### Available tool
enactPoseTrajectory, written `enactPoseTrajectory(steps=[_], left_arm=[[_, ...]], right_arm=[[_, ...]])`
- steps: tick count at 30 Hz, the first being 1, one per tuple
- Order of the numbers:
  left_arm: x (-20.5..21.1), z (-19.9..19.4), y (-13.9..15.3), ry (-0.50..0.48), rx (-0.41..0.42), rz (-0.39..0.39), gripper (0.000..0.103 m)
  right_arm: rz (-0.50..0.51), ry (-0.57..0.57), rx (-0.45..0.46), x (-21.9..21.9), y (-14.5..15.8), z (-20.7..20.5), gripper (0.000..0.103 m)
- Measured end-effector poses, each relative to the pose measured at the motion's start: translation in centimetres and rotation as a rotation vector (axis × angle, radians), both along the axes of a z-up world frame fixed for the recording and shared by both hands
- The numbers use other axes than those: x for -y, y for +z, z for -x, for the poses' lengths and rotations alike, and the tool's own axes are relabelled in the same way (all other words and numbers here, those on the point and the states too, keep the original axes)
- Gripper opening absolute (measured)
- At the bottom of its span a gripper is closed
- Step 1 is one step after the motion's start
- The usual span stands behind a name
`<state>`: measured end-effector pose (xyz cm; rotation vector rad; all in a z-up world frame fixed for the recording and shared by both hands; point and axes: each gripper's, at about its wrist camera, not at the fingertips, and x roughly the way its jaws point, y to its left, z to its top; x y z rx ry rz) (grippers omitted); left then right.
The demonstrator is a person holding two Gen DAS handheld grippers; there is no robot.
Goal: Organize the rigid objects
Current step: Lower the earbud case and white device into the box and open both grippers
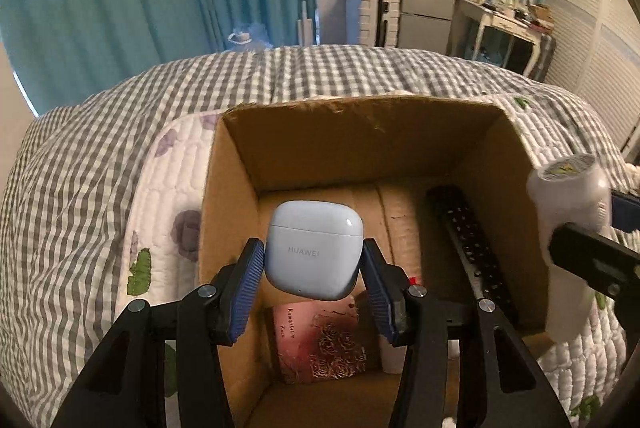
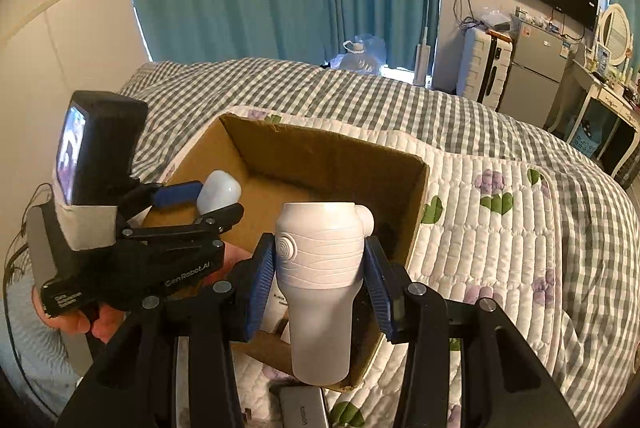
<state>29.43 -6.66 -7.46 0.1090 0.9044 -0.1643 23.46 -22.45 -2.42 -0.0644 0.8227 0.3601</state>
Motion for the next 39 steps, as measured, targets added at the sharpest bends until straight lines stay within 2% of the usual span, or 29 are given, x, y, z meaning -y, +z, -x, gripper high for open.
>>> enactPoseTrajectory(steps=[5,11,17,21,24,26,27,29,31,35,39], left_arm=[[-0.4,1.0,2.4,0.001,0.066,0.012,0.067],[-2.3,1.5,4.1,0.055,0.100,0.006,0.068],[-4.5,1.7,4.5,0.104,0.126,0.006,0.068],[-5.3,1.9,4.8,0.123,0.139,0.027,0.068],[-5.5,2.4,5.2,0.132,0.154,0.037,0.068],[-5.5,3.1,5.9,0.136,0.166,0.041,0.068],[-5.4,3.4,6.3,0.137,0.171,0.040,0.068],[-5.3,4.3,7.0,0.138,0.183,0.041,0.084],[-5.1,5.6,7.8,0.154,0.213,0.037,0.091],[-4.3,8.3,8.6,0.153,0.223,0.016,0.093],[-3.7,10.9,8.1,0.155,0.222,0.008,0.098]], right_arm=[[0.007,0.005,0.008,-0.2,0.9,-0.1,0.043],[0.036,0.008,0.003,-1.4,1.2,-1.1,0.043],[0.071,0.010,-0.078,-3.3,-2.2,-4.4,0.043],[0.063,0.023,-0.092,-4.1,-3.8,-5.1,0.043],[0.046,0.016,-0.088,-4.1,-3.9,-5.0,0.044],[0.047,-0.001,-0.085,-3.9,-3.4,-4.7,0.057],[0.047,-0.009,-0.070,-3.7,-2.9,-4.4,0.068],[0.042,-0.015,-0.031,-3.3,-1.4,-3.4,0.069],[0.037,-0.011,-0.007,-2.8,-0.1,-2.2,0.070],[0.072,0.012,0.044,-2.0,2.6,1.1,0.071],[0.138,0.029,0.066,-1.2,3.6,5.0,0.073]])
